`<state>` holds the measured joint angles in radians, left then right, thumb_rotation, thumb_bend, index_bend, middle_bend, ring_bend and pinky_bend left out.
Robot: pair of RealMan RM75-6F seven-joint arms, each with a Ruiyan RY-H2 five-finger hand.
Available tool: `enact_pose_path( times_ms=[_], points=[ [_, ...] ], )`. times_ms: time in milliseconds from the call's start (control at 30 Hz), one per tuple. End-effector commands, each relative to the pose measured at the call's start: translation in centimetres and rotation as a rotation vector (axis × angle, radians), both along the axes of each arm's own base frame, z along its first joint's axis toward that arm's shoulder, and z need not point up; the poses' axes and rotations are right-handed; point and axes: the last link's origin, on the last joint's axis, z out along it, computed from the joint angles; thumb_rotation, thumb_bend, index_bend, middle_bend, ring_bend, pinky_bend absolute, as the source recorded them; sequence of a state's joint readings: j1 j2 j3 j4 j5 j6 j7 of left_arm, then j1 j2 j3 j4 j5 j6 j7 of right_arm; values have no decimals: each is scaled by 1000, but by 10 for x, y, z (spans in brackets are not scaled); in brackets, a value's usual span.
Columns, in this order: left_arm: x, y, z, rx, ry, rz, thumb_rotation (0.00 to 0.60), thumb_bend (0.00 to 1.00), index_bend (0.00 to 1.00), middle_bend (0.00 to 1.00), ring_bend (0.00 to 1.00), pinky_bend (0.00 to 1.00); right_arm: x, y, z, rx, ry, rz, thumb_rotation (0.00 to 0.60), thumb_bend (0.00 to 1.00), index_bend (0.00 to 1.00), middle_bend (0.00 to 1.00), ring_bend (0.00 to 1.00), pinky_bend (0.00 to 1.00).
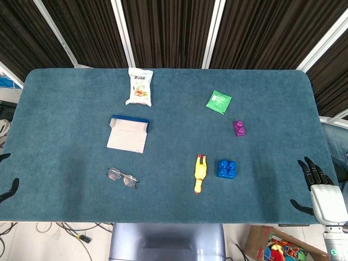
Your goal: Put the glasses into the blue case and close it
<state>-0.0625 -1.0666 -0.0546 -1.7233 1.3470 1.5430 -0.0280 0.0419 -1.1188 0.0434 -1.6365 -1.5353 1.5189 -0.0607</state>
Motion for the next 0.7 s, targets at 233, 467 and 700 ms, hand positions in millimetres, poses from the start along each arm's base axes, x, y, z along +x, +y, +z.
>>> enact_pose_path(
  times_ms=[233, 467, 700],
  points=[
    [2, -2, -2, 12, 20, -1, 600, 344, 182, 65, 0, 0, 3, 0, 2, -33, -9, 43, 600, 166, 0, 0, 119, 273],
    [3, -2, -5, 11, 29, 6, 600, 345, 165, 61, 0, 0, 4, 1, 0, -31, -7, 64, 600, 167, 0, 0, 119, 272],
    [4, 0, -11, -10, 37, 1, 600, 345, 146, 58, 0, 0, 0, 0, 0, -26, -2, 31, 600, 167, 0, 0, 118, 272]
  ],
)
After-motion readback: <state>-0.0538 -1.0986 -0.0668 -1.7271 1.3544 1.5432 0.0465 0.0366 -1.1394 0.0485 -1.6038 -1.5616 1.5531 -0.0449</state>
